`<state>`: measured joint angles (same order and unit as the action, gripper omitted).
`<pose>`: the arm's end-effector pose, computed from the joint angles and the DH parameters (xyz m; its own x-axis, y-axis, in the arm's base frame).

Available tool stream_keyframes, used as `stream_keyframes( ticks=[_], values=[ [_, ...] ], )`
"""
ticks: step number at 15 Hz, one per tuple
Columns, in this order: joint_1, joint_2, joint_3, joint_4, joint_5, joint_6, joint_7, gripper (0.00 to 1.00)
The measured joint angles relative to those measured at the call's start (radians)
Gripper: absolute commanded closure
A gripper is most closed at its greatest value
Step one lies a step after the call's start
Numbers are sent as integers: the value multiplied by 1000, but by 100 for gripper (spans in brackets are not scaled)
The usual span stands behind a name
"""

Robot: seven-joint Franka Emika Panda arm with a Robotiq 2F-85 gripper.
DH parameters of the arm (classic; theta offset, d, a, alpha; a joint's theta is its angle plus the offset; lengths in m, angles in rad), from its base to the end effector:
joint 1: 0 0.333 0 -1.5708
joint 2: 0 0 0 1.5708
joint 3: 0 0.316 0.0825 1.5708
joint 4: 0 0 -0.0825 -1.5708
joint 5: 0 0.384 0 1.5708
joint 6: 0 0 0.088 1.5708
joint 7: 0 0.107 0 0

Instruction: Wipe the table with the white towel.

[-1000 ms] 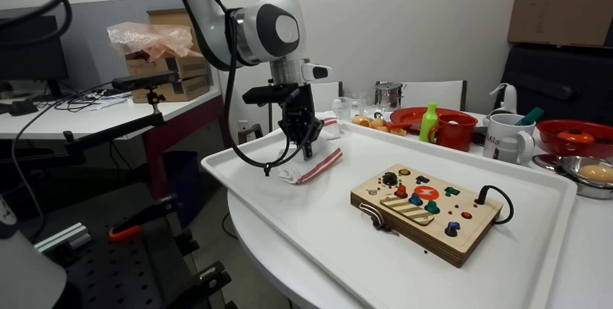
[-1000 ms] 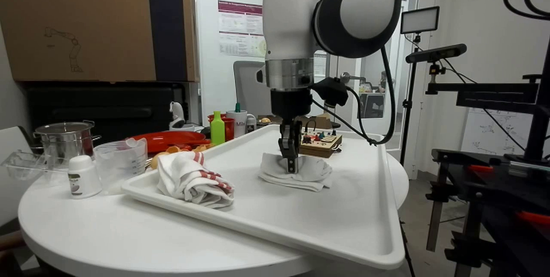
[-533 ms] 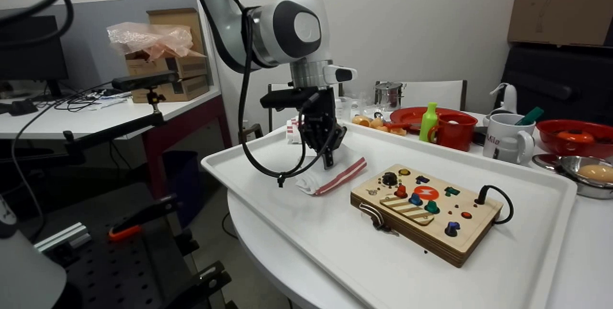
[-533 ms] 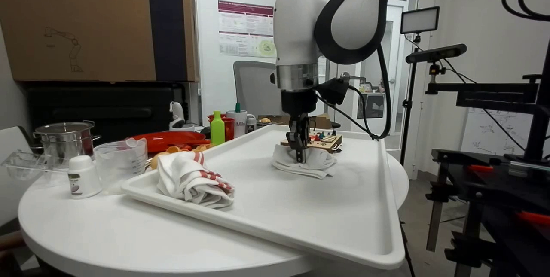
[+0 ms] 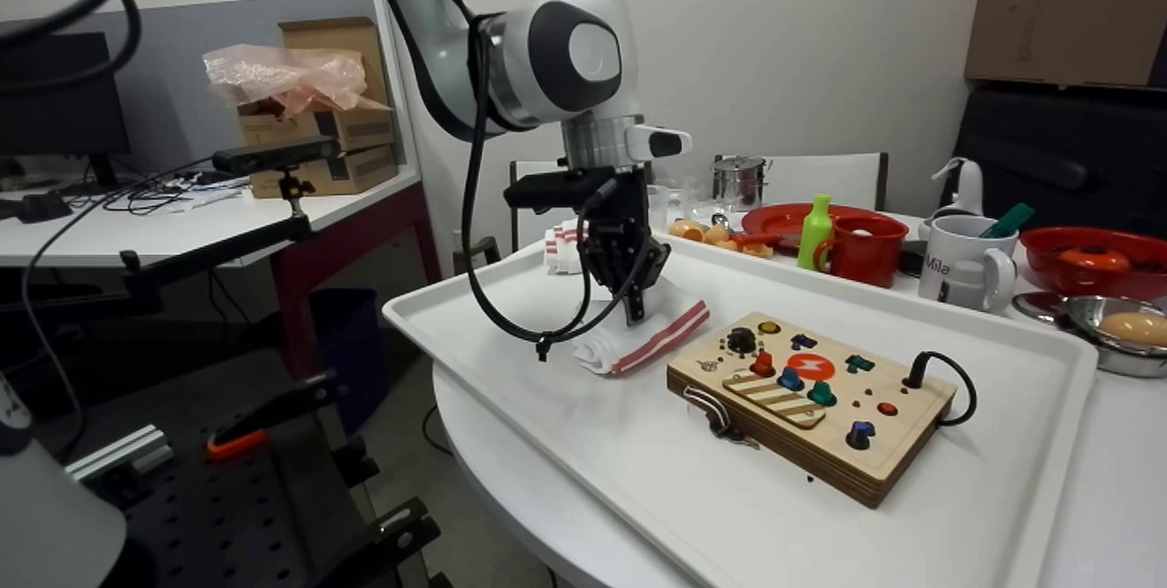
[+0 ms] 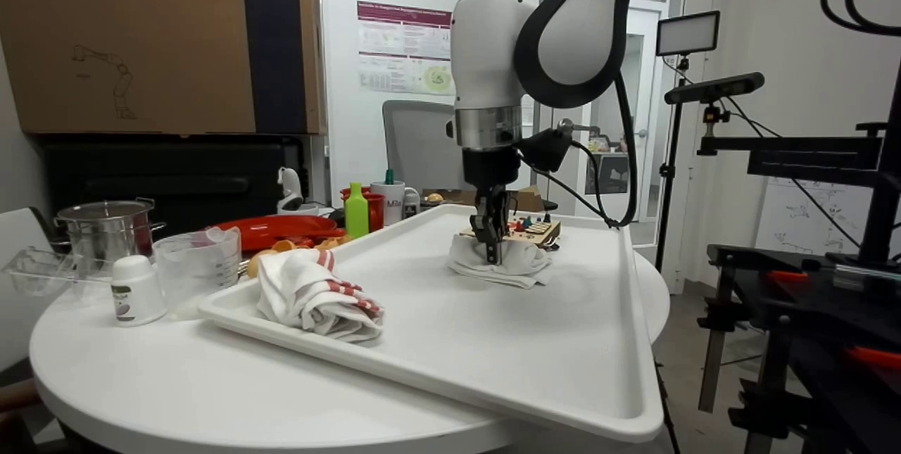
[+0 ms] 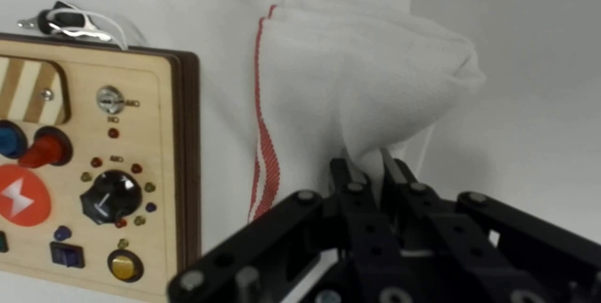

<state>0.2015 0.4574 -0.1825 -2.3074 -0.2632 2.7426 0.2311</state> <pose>0.5170 0.0147 0.1471 0.9988 0.0492 -0.0054 0.0494 -0.9823 0.1804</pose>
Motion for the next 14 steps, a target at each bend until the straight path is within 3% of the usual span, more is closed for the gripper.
stream_keyframes(
  ticks=[14],
  values=[
    [174,-6,147,3,-5,-1,7,97]
  ],
)
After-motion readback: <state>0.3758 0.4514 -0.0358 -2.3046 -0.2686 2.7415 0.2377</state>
